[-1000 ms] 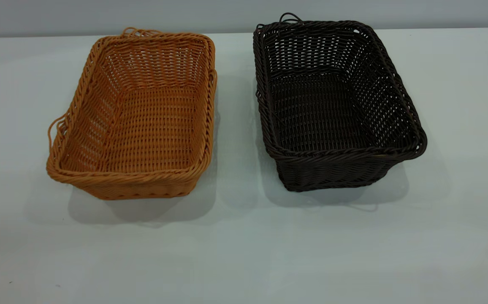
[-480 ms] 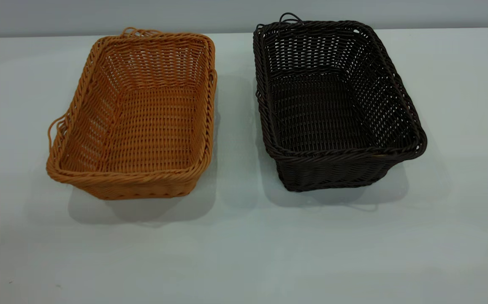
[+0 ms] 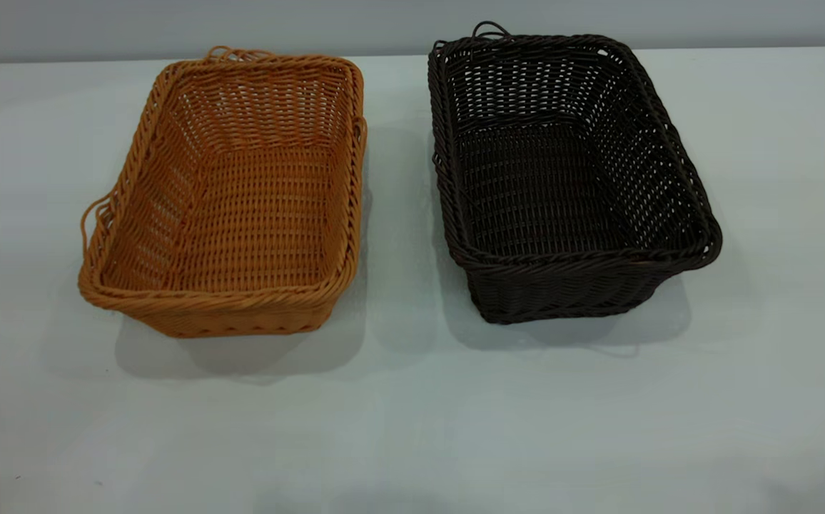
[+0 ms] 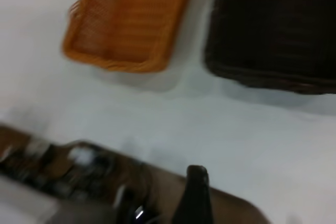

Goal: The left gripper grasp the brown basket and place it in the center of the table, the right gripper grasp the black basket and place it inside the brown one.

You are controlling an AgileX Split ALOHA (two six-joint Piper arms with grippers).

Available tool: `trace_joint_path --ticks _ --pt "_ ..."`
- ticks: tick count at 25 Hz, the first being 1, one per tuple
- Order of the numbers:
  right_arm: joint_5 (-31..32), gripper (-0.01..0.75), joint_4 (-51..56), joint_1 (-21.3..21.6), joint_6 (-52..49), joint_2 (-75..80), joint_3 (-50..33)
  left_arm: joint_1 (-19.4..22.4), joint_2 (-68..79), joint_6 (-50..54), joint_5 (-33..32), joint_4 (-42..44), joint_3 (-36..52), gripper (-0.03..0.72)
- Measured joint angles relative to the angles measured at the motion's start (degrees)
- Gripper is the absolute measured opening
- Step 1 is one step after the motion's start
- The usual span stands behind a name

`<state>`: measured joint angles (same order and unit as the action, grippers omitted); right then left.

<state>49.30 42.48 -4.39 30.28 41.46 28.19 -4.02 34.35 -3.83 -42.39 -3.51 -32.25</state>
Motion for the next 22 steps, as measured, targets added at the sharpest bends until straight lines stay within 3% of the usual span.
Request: trace_joint_path --ticks 5,8,13,17,22 --pt "-5.5 0.591 14.1 -0.7 14.6 19.7 0.0 0.0 12.3 -1.2 8.6 0.0 -3.7 0.476" --pt "-8.2 0.591 19.2 -5.7 16.1 29.9 1.0 0.0 18.0 -1.6 10.9 0.0 -6.4 0.475" --pt "-15.3 0.591 26.1 -17.7 7.6 45.4 5.4 0.0 25.4 -1.9 13.5 0.0 -9.1 0.476" --pt "-16.3 0.591 38.3 -19.0 -1.8 57.2 8.2 0.0 28.7 -1.9 15.1 0.0 -9.6 0.476" --pt "-16.8 0.591 56.8 -19.0 -2.2 68.4 9.9 0.0 29.6 -1.9 17.3 0.0 -9.6 0.476"
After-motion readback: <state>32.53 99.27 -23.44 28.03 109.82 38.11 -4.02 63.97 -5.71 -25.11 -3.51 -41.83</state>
